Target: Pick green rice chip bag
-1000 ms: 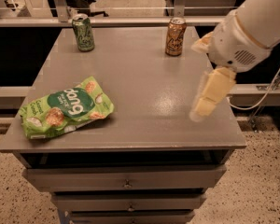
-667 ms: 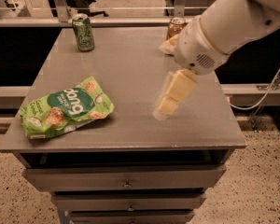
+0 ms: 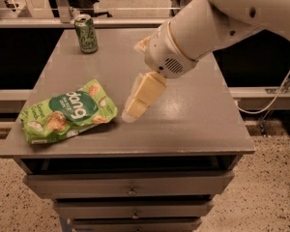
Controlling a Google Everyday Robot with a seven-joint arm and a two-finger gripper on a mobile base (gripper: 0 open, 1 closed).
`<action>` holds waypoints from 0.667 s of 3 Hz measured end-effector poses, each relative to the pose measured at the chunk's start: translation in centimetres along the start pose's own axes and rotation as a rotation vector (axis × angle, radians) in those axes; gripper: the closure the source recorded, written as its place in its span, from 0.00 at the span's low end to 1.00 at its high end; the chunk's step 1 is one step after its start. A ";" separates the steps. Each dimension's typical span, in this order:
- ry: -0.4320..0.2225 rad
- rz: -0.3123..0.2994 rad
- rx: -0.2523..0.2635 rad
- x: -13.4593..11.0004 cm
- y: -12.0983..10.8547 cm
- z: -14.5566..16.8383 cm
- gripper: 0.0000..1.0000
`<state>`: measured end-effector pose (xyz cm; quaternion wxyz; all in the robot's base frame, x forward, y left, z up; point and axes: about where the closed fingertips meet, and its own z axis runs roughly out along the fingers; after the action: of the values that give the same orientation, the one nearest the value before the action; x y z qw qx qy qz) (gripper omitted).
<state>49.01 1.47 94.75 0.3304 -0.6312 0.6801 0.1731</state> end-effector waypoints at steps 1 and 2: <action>-0.034 -0.012 0.012 -1.0 -0.1 1.6 0.00; -0.095 -0.009 0.018 -2.2 -0.7 6.1 0.00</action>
Offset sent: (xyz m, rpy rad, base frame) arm 0.0478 0.0992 -0.0588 0.1765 -0.0464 0.0030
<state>51.03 6.98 92.00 0.3690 -0.6224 0.6621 0.1952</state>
